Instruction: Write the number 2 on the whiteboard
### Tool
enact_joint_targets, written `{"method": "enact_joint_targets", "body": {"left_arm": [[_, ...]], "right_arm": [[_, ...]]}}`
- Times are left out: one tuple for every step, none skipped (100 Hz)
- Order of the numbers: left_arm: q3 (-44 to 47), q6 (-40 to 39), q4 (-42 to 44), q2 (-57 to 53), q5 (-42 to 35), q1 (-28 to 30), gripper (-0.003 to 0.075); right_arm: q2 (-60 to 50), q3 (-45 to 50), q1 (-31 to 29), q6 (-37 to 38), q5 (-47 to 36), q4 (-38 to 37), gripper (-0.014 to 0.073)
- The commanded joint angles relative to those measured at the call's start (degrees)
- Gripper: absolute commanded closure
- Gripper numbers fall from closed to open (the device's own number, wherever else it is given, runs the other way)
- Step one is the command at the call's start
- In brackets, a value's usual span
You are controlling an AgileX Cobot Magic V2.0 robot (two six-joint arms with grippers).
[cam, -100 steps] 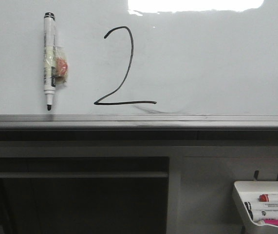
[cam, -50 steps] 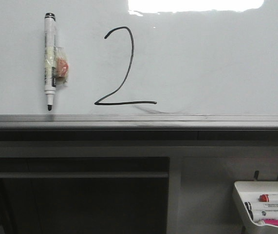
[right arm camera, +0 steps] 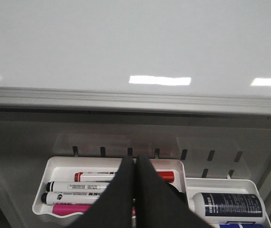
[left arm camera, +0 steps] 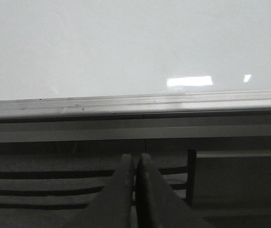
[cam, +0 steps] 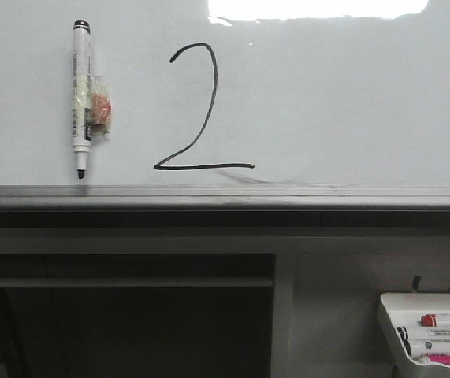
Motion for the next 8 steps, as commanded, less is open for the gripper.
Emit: {"method": "enact_joint_targets", "body": {"left_arm": [[1.52,-0.46,-0.45,-1.49,-3.19,0.23,0.0739],[1.52,-0.46,-0.45,-1.49,-3.19,0.23,0.0739],[1.52,-0.46,-0.45,-1.49,-3.19,0.23,0.0739],[1.52,-0.46,-0.45,-1.49,-3.19,0.23,0.0739],[1.52,-0.46,-0.45,-1.49,-3.19,0.23,0.0739],[1.52,-0.46,-0.45,-1.49,-3.19,0.23,0.0739],[1.52,-0.46,-0.45,-1.49,-3.19,0.23,0.0739],[1.52,-0.46,-0.45,-1.49,-3.19,0.23,0.0739]], "right_arm": [[-1.37,1.28,-0.25,0.02,-1.31,-0.44,0.0654],[-1.37,1.28,-0.25,0.02,-1.31,-0.44,0.0654],[-1.37,1.28,-0.25,0.02,-1.31,-0.44,0.0654],[-1.37,1.28,-0.25,0.02,-1.31,-0.44,0.0654],[-1.37,1.28,-0.25,0.02,-1.31,-0.44,0.0654],[-1.37,1.28,-0.25,0.02,-1.31,-0.44,0.0654],[-1.37,1.28,-0.25,0.02,-1.31,-0.44,0.0654],[-1.37,1.28,-0.25,0.02,-1.31,-0.44,0.0654]]}}
